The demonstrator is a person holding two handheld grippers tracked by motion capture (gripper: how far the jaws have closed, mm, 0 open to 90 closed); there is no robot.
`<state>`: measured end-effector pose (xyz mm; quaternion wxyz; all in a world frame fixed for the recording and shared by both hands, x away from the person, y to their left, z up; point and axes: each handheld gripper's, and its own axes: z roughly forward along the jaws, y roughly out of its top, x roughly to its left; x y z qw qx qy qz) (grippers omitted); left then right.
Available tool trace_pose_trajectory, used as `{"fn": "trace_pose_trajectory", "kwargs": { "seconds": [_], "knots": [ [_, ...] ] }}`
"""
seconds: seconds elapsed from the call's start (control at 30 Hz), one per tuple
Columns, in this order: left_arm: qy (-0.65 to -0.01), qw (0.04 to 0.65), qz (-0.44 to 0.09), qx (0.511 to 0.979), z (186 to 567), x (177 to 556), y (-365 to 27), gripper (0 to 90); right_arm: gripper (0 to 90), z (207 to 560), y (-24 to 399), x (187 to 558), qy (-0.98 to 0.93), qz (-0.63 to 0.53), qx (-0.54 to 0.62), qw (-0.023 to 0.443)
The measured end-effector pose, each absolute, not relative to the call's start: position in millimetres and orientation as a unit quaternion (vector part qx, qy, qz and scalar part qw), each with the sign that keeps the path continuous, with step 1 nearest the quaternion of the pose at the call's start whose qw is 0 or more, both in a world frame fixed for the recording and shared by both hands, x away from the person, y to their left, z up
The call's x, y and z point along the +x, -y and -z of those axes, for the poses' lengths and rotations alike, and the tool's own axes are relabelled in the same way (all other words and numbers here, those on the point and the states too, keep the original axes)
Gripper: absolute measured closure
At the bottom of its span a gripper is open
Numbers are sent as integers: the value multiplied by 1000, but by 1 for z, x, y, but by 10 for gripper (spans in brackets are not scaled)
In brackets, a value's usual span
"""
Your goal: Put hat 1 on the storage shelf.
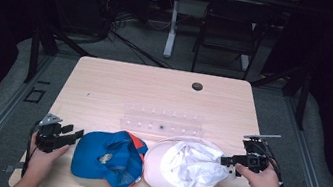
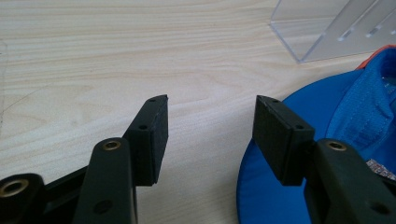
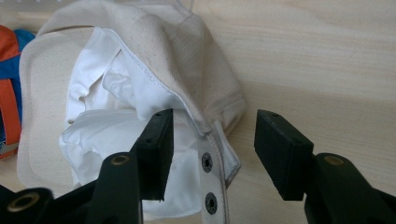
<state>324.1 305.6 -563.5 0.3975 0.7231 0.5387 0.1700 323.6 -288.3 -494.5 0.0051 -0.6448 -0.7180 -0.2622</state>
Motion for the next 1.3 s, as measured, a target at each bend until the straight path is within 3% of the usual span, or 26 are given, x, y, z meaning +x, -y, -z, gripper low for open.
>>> {"fn": "trace_pose_trajectory", "kwargs": {
  "seconds": [0.27,0.43,0.7,1.3],
  "knots": [
    [-539,397,-170,723,564,325,-306,462,549,508,286,326,715,241,-655,38],
    [-540,397,-169,722,564,325,-306,463,645,513,280,328,719,227,-655,58],
    [-540,398,-170,722,564,325,-306,463,804,508,273,327,731,211,-647,53],
    [-540,394,-167,725,563,324,-307,463,813,446,273,318,723,255,-638,78]
  ]
}}
